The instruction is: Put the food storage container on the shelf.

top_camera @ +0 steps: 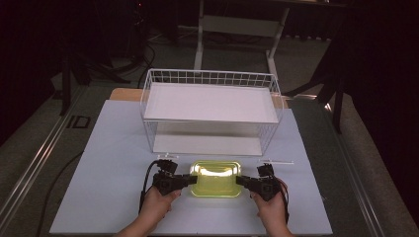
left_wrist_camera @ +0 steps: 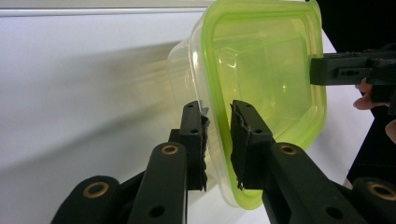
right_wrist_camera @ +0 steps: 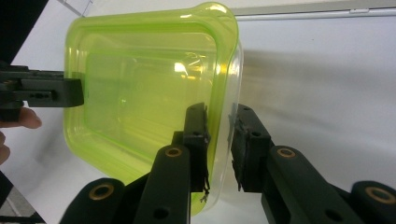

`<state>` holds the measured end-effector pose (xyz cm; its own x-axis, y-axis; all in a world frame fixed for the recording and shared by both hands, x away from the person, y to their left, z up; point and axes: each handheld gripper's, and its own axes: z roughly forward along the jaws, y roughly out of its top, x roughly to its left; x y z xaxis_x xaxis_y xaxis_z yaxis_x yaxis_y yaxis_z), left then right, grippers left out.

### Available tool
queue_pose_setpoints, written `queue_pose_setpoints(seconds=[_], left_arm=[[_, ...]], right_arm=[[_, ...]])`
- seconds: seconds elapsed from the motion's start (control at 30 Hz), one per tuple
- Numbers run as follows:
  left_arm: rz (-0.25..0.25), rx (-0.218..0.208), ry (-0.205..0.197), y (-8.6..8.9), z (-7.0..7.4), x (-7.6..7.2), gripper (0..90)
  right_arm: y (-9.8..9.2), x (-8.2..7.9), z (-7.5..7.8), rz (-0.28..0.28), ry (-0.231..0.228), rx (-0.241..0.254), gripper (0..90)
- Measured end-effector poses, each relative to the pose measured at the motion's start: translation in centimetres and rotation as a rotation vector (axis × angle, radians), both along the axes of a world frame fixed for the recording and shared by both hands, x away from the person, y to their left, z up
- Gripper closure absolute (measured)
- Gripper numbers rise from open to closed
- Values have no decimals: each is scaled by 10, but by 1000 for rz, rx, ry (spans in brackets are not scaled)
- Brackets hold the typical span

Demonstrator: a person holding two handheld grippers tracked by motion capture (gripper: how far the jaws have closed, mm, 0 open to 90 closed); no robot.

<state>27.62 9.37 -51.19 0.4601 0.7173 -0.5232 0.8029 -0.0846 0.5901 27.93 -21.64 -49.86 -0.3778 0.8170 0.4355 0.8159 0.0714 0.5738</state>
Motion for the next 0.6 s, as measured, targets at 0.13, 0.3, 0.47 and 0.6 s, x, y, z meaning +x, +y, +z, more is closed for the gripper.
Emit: queue_pose_setpoints(seconds=[0.13, 0.3, 0.47, 0.6], left_arm=[[5, 17, -1, -1, 3, -3, 798], [9, 20, -21, 0, 10, -1, 804], [17, 13, -42, 2, 21, 3, 804], [37, -5, -73, 6, 35, 10, 807]], right_arm=[[2, -4, 3, -2, -11, -17, 788], [3, -5, 7, 4, -20, -10, 790], [3, -1, 16, -2, -37, 8, 791], [5, 8, 31, -12, -75, 41, 790]])
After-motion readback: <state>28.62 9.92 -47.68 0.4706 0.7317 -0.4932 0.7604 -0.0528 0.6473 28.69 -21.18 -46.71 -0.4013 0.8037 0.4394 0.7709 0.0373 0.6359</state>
